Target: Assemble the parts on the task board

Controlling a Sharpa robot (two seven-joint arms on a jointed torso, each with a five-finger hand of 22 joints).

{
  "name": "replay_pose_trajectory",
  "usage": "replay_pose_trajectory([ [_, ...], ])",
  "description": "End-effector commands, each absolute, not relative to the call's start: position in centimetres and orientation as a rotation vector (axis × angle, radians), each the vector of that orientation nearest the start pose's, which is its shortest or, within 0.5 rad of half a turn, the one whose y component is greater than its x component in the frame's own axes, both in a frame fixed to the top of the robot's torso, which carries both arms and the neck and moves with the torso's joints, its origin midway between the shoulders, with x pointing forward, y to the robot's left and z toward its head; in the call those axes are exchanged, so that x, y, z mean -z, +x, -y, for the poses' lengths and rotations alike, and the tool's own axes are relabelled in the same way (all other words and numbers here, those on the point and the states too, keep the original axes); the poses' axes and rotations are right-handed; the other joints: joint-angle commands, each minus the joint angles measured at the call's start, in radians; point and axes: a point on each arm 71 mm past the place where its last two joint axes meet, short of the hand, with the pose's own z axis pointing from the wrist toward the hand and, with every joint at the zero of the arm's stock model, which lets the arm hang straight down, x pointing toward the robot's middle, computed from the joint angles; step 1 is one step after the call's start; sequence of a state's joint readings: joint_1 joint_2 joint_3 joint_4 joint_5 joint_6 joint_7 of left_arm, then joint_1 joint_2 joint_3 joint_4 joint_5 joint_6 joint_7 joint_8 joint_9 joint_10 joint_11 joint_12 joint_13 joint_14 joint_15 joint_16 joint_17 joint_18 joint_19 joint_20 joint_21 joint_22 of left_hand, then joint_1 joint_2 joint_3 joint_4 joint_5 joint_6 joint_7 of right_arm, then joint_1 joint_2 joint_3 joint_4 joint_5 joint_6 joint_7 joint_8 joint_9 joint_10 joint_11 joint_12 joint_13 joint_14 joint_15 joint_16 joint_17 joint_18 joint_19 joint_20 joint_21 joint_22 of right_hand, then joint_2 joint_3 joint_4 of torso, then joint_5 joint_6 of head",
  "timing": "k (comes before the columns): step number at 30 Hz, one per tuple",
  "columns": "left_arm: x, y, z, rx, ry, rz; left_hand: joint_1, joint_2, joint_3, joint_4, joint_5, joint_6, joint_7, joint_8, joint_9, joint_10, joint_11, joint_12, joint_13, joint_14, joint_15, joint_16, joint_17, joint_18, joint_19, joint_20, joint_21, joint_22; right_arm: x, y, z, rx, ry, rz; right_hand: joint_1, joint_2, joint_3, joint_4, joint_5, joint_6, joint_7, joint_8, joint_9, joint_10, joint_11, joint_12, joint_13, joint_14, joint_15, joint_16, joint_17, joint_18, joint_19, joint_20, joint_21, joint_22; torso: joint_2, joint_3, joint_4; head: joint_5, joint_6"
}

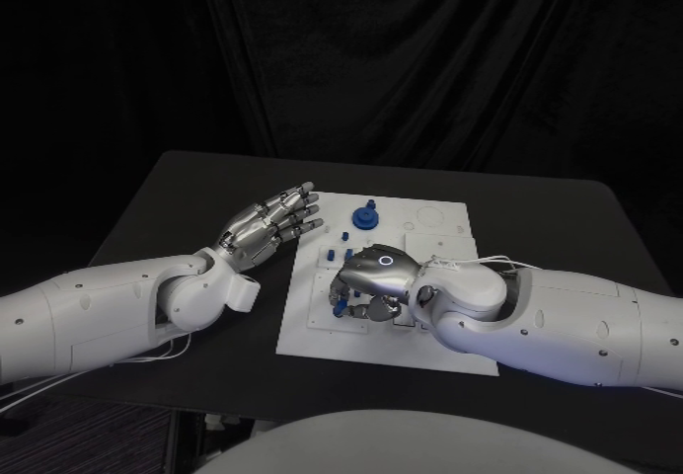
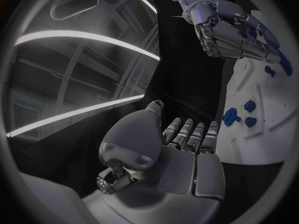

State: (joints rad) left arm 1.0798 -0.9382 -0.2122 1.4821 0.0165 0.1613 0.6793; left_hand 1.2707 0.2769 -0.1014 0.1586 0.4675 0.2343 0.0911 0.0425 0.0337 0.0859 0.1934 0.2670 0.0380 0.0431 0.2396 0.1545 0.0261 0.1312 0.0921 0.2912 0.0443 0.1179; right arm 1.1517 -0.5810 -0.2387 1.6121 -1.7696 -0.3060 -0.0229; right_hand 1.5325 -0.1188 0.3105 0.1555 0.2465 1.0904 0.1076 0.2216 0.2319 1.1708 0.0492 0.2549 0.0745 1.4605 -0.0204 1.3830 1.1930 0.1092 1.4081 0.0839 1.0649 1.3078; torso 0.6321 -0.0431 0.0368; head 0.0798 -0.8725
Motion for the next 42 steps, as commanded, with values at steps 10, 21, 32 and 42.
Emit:
replay_pose_trajectory([
  [10,26.94,42.78,-25.25,1.956,-1.13,-1.451,0.006,0.005,0.007,0.0,0.007,0.001,0.005,0.006,0.001,-0.002,-0.003,0.002,0.001,0.003,0.006,0.005,0.001,-0.013,0.006,0.002,0.003,-0.001,25.87,38.67,4.72,-0.88,-0.778,-1.666,-0.001,0.007,-0.001,-0.005,0.004,0.009,-0.001,0.0,0.13,0.006,0.001,-0.006,0.001,-0.003,-0.002,-0.007,-0.004,-0.013,0.0,-0.001,-0.006,0.138,-0.002,0.0001,-0.0007,0.003,0.0],
  [21,27.04,42.79,-25.22,1.955,-1.132,-1.457,0.006,0.006,0.008,0.0,0.007,0.001,0.007,0.006,0.001,-0.003,-0.004,0.0,0.0,0.002,0.007,0.005,0.001,-0.013,0.006,0.002,0.003,-0.002,25.86,38.63,4.56,-0.882,-0.779,-1.666,-0.001,0.008,0.0,-0.006,0.004,0.008,0.0,0.0,0.131,0.006,0.002,-0.008,0.001,-0.004,-0.002,-0.008,-0.006,-0.013,-0.001,-0.001,-0.008,0.137,-0.001,0.0,0.0005,0.0,0.0],
  [32,27.11,42.8,-25.22,1.953,-1.135,-1.463,0.005,0.007,0.011,0.0,0.007,0.008,0.018,0.009,0.002,-0.007,-0.012,-0.001,0.0,0.002,0.007,0.005,0.001,-0.015,0.006,0.002,0.002,-0.003,25.9,38.76,4.39,-0.886,-0.782,-1.66,-0.035,-0.018,0.005,0.015,-0.04,-0.194,0.015,-0.131,0.085,-0.077,0.04,-0.07,-0.006,-0.018,0.03,-0.027,-0.031,-0.011,-0.02,0.019,-0.038,0.128,-0.001,0.0,0.0013,0.0,0.0],
  [42,27.16,42.82,-25.26,1.949,-1.136,-1.464,0.005,0.006,0.013,0.0,0.007,0.021,0.032,0.013,0.004,-0.009,-0.022,-0.003,0.0,0.001,0.007,0.004,0.001,-0.015,0.007,0.001,0.002,-0.005,25.76,38.8,4.28,-0.919,-0.766,-1.645,-0.063,-0.037,-0.065,0.038,-0.1,-0.368,-0.022,-0.157,0.01,-0.208,0.075,-0.072,0.013,-0.05,0.061,-0.05,-0.07,0.003,-0.058,0.054,-0.104,0.112,-0.001,-0.0006,0.0013,-0.004,0.0],
])
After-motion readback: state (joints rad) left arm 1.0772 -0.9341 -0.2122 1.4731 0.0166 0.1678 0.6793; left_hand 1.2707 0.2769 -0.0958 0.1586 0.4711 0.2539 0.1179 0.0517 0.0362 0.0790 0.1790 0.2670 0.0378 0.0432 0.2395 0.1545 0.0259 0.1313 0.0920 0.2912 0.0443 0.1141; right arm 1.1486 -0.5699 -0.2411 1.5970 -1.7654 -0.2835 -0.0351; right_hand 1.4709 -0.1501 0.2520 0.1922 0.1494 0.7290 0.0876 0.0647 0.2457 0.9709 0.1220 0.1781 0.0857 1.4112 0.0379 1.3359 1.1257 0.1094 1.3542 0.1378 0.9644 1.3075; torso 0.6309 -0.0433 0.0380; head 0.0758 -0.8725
